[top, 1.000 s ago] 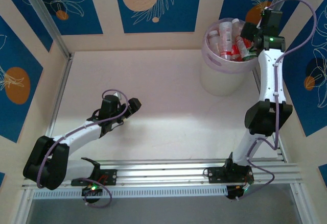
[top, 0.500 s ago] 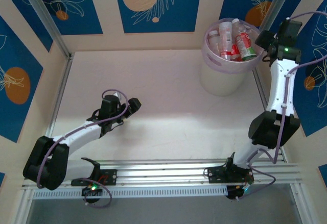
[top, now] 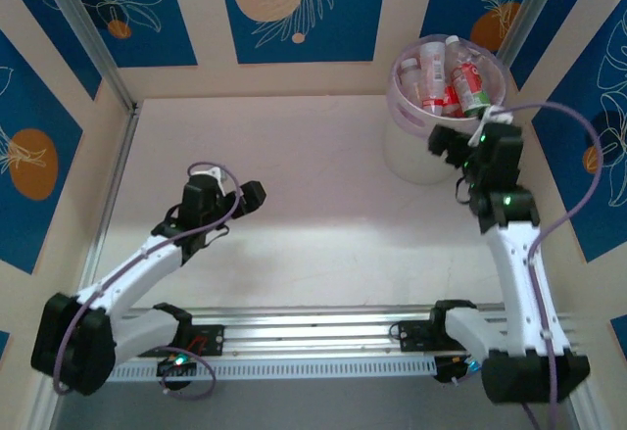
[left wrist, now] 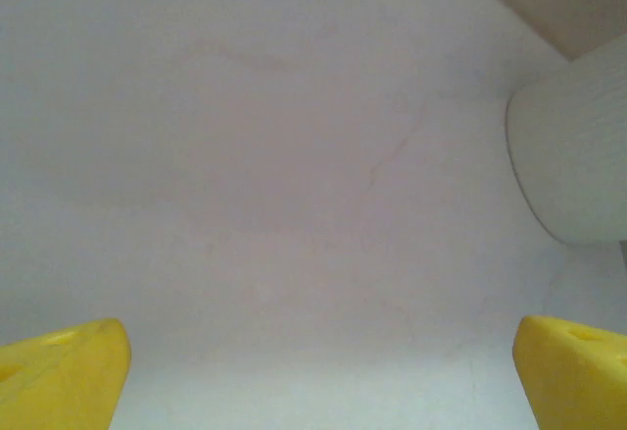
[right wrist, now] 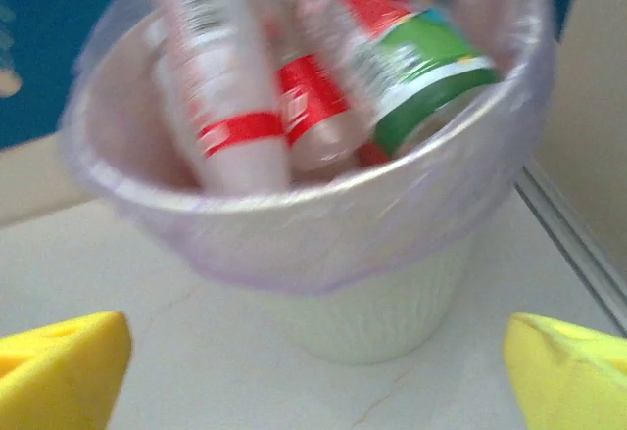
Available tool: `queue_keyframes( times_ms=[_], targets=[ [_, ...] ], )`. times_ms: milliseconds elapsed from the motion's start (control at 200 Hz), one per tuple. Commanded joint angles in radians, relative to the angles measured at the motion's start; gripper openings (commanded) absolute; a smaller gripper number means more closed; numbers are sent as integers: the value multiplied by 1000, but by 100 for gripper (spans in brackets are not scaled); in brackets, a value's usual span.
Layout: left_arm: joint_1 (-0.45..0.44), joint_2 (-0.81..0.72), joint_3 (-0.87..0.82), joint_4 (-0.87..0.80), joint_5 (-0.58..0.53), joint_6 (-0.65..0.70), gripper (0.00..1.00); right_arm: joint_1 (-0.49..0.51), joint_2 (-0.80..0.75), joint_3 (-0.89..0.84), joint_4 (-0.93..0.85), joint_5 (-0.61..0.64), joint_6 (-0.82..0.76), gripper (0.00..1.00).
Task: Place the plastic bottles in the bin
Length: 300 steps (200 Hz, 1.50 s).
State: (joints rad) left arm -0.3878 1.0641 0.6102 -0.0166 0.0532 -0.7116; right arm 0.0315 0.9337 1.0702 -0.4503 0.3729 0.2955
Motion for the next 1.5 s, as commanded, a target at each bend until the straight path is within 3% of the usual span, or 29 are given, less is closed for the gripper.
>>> queue_keyframes(
  times_ms=[0,170,370,635,760,935,1100,1231,1281,1426,1496],
  targets=[
    [14,-83,56,-142,-164,240,100,122,-94,-147,62,172,-61,99],
    [19,-150,8,-137,-394,460,100,256,-179,-473,281,189,-210,99],
    [45,-102,-98,19,-635,652,100,192,-85,-698,598,85,-198,99],
    [125,95,-254,455,-544,765,100,145,143,-741,799,8,-187,99],
    [167,203,-226,510,-508,764,100,127,194,-753,926,-15,-206,99],
    [196,322,-223,736,-457,822,100,110,259,-734,988,-46,-206,99],
    [222,390,-140,672,-415,797,100,108,345,-699,1054,-56,-235,99],
    [231,467,-176,848,-357,796,100,98,406,-681,1121,-58,-247,99],
    [235,449,-166,789,-340,782,100,97,427,-671,1142,-60,-251,99],
    [237,455,-197,864,-329,788,100,87,538,-695,1315,-72,-268,99],
    [240,452,-212,884,-319,785,100,68,520,-692,1279,-110,-253,99]
  ],
)
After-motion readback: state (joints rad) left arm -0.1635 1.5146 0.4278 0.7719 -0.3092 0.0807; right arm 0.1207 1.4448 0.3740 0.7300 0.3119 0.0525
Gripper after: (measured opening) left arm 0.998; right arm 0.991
